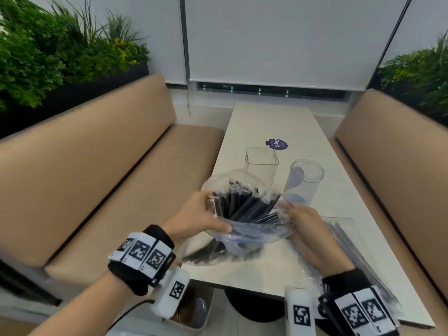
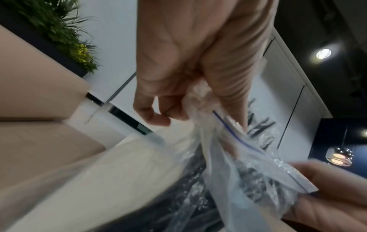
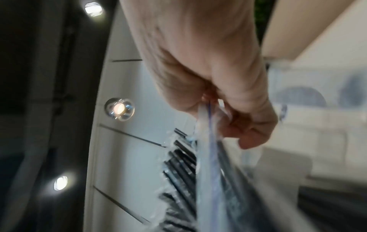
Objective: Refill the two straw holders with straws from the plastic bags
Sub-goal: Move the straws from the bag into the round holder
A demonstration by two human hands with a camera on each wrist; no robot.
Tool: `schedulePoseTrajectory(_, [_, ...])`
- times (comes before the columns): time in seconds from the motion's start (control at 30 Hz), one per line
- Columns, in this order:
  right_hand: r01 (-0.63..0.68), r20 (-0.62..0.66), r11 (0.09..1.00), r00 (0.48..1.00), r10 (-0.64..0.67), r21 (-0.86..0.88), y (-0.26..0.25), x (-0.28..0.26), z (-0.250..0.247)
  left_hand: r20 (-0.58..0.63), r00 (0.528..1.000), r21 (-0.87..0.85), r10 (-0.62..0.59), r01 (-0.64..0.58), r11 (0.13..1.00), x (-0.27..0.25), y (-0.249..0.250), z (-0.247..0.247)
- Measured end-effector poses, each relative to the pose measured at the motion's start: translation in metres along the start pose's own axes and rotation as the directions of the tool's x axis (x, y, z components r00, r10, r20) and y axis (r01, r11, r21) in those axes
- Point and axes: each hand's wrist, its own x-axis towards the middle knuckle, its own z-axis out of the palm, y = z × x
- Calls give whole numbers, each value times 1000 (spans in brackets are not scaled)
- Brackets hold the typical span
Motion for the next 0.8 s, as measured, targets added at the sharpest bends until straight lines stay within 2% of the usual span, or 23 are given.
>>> schedulePoseTrajectory(0.1, [-61, 72, 995, 996, 55, 83, 6, 2, 9, -9, 1000, -84, 7, -8, 996, -5, -3, 19])
schedulePoseTrajectory(0.2, [-40, -35, 974, 998, 49, 223, 8, 10, 0, -74, 997, -136, -8, -2, 991, -7, -10, 23])
schedulePoseTrajectory(0.3, [-34, -144, 921, 985, 97, 388, 15, 20, -5, 67, 997, -174, -25, 36, 984, -12, -13, 19])
schedulePoseTrajectory(0.33, [-25, -143, 908, 985, 93, 418, 17, 21, 0, 124, 992, -178, -22, 44, 983, -16, -10, 21])
schedulePoseTrajectory(0.43, [-56, 12, 879, 998, 58, 474, 19, 13, 13, 173, 984, -234, 38, 4, 972, -23, -1, 29])
schedulePoseTrajectory(0.5, [-56, 118, 845, 993, -8, 532, 19, 5, 11, 123, 985, -278, 122, -84, 957, -24, -1, 32])
schedulePoseTrajectory(0.57, [36, 89, 871, 992, -91, 489, 15, 0, 6, 53, 982, -258, 183, -163, 952, -22, -5, 30])
schedulePoseTrajectory(0.63, [122, 31, 911, 989, -146, 394, 15, 4, -3, -31, 983, -213, 179, -182, 960, -17, -12, 24])
schedulePoseTrajectory(0.7, [142, 4, 912, 988, -155, 385, 15, 11, -11, -113, 980, -202, 166, -186, 962, -8, -18, 20])
schedulePoseTrajectory(0.77, [99, 116, 910, 980, -159, 404, 14, 10, -13, -216, 971, -265, 102, -159, 951, 5, -21, 21])
schedulePoseTrajectory(0.8, [84, 221, 922, 959, -178, 379, 13, 8, -11, -282, 957, -301, 60, -148, 942, 13, -21, 26])
